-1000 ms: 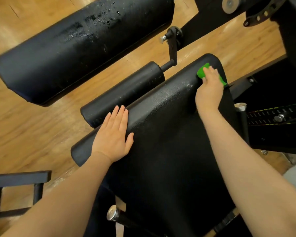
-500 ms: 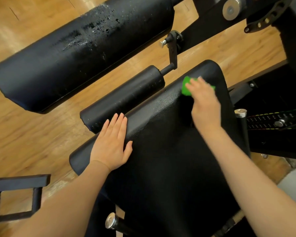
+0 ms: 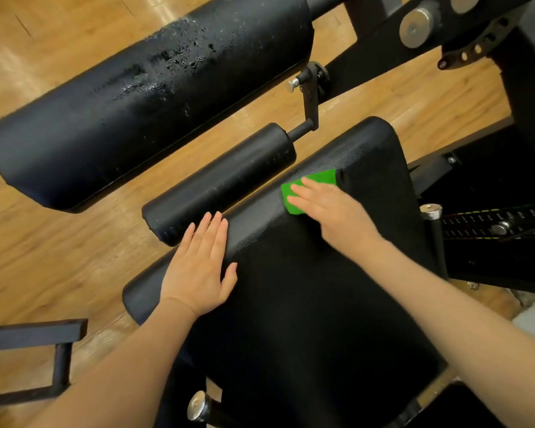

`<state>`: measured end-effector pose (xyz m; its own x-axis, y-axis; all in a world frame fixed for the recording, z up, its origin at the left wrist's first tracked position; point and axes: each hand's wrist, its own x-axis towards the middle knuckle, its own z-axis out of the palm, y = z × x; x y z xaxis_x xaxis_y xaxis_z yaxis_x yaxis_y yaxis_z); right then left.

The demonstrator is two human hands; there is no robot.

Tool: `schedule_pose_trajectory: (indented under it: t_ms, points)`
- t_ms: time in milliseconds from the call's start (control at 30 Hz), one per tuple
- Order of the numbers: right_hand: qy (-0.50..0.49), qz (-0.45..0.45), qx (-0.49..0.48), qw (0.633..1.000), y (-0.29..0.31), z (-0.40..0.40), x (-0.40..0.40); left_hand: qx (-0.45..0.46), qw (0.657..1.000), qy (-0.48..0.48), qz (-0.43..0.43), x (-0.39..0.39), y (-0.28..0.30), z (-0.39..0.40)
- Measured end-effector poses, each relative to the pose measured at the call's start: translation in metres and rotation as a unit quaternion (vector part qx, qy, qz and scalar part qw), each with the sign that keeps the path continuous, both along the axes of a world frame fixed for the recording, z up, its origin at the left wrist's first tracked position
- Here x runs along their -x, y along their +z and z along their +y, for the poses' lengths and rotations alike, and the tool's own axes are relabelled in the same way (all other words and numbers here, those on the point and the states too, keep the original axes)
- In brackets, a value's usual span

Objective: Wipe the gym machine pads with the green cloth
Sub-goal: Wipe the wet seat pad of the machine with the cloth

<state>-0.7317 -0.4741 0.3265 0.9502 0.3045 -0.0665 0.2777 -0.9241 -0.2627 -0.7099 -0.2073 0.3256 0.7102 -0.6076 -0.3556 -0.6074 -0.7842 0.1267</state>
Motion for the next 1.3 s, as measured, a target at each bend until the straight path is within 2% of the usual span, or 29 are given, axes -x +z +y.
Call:
schedule_pose_trajectory:
  t_ms: [67,167,267,367,433,500,600,700,800,900,1033,1133,1300]
  points:
    - [-0.034,0.009,0.028,0.999,0.006,-0.034,-0.016,0.001,1.0,0.001,0.0,0.0,0.0,0.0]
    - [-0.182,0.033,0.044,0.982,0.018,-0.073,-0.039,0.002,1.0,-0.002,-0.006,0.0,-0.001,0.001]
    - [-0.284,0.009,-0.006,0.959,0.016,-0.085,-0.048,0.001,1.0,-0.003,-0.007,0.0,-0.001,0.001]
    - [-0.338,-0.026,-0.042,0.94,0.007,-0.059,-0.045,-0.001,1.0,-0.004,-0.012,-0.001,-0.002,0.0]
    - [-0.307,-0.064,-0.06,0.948,0.004,-0.029,-0.035,-0.001,1.0,-0.006,-0.015,-0.001,-0.002,0.001]
    - [-0.224,-0.089,-0.066,0.968,0.003,0.004,-0.017,-0.001,1.0,-0.007,-0.018,-0.001,-0.002,0.001]
    - [-0.11,-0.022,-0.046,0.993,-0.002,0.024,0.006,-0.001,1.0,-0.005,-0.017,-0.001,-0.001,0.0]
    - [-0.031,0.001,0.001,1.0,0.001,-0.008,-0.003,0.001,1.0,-0.002,-0.015,-0.001,-0.002,0.0]
    - [-0.136,0.016,0.03,0.99,0.014,-0.048,-0.035,-0.003,1.0,-0.003,-0.012,-0.002,-0.002,0.0]
    - [-0.271,0.011,-0.015,0.963,0.017,-0.072,-0.045,-0.007,1.0,-0.003,-0.011,0.001,-0.002,0.001]
    - [-0.374,-0.026,-0.049,0.926,0.003,-0.052,-0.042,-0.008,1.0,-0.004,-0.008,-0.001,-0.001,0.0]
    - [-0.362,-0.048,-0.065,0.929,0.0,-0.016,-0.04,-0.01,1.0,-0.003,-0.001,-0.002,-0.001,0.001]
    - [-0.227,-0.034,-0.085,0.969,-0.002,0.046,-0.002,-0.007,1.0,-0.005,-0.007,0.0,0.0,0.0]
